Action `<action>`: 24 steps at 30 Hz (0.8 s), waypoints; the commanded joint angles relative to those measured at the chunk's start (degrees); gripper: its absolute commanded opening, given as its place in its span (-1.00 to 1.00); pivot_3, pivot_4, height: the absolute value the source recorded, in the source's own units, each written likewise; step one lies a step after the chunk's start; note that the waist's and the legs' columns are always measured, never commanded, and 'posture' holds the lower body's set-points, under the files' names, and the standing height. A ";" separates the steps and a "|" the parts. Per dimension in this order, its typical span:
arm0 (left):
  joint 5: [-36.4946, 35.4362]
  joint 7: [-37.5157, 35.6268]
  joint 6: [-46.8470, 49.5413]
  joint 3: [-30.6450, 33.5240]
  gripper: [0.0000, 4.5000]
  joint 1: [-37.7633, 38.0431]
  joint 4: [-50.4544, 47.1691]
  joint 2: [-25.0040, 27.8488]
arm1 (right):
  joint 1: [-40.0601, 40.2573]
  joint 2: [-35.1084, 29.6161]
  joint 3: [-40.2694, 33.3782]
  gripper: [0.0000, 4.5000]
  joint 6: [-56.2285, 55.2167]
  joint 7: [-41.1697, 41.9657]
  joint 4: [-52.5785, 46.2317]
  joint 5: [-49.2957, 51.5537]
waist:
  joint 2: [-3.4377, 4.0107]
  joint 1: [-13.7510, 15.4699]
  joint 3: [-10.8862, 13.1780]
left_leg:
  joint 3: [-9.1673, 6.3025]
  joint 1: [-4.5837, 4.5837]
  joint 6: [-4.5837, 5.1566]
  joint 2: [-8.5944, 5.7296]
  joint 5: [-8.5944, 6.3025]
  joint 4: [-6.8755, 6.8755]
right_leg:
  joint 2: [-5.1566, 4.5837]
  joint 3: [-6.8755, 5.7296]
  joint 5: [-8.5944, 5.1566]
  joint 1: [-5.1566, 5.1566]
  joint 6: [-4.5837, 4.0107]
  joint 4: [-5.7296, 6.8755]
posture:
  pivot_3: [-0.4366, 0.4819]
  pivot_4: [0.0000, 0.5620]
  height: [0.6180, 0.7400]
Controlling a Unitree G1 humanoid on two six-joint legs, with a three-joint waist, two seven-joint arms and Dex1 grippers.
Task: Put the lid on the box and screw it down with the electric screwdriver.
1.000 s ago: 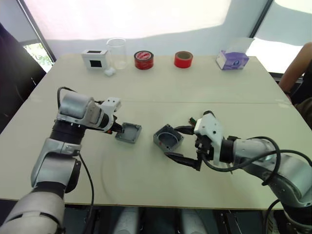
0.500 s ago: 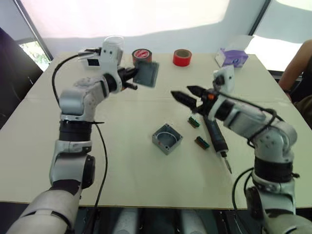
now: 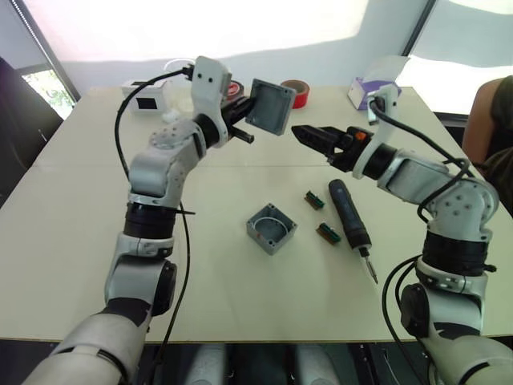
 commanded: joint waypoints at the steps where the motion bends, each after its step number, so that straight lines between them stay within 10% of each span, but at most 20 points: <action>1: -1.19 -0.72 -0.24 -0.47 -0.99 -0.18 -3.93 -0.78 | -1.76 0.45 -1.35 1.00 -0.36 -0.39 -2.11 1.87 | 0.00 0.01 0.00 | 0.00 0.00 0.00 0.00 0.00 0.00 | 0.00 0.00 0.00 0.00 0.00 0.00 | -0.05 -0.47 1.00; 11: -1.99 -1.11 1.18 -0.58 -0.99 0.57 -5.20 -1.06 | -2.42 1.36 -1.24 1.00 -1.26 -1.15 -1.76 2.14 | 0.00 -0.02 0.00 | 0.00 0.00 0.01 0.00 0.00 0.00 | 0.01 0.01 0.00 0.00 0.00 0.00 | -0.05 -0.47 1.00; 24: -3.77 -1.71 1.96 -0.59 -1.00 0.42 -5.93 -1.06 | -2.23 2.90 -1.16 -0.94 -2.23 -2.28 -2.19 1.77 | 0.00 -0.02 0.00 | -0.01 0.00 0.01 0.00 0.00 0.00 | 0.01 0.00 0.00 0.00 0.00 -0.01 | -0.05 -0.47 1.00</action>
